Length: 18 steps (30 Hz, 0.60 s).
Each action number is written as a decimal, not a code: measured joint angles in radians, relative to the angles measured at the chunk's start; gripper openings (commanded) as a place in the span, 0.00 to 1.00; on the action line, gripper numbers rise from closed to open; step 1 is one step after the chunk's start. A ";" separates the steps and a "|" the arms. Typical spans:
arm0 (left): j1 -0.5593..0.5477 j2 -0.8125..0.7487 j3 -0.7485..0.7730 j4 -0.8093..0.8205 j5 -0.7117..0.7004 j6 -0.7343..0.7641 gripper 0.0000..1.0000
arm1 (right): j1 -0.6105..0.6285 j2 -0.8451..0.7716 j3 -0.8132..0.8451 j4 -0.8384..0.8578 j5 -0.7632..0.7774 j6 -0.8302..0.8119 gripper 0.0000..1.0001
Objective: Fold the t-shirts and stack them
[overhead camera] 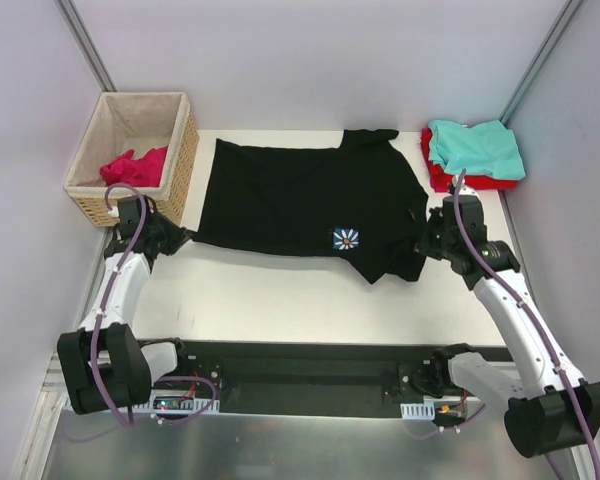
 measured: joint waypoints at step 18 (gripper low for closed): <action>-0.001 0.274 0.216 0.003 0.000 0.011 0.00 | -0.064 0.314 0.193 0.081 -0.050 -0.006 0.01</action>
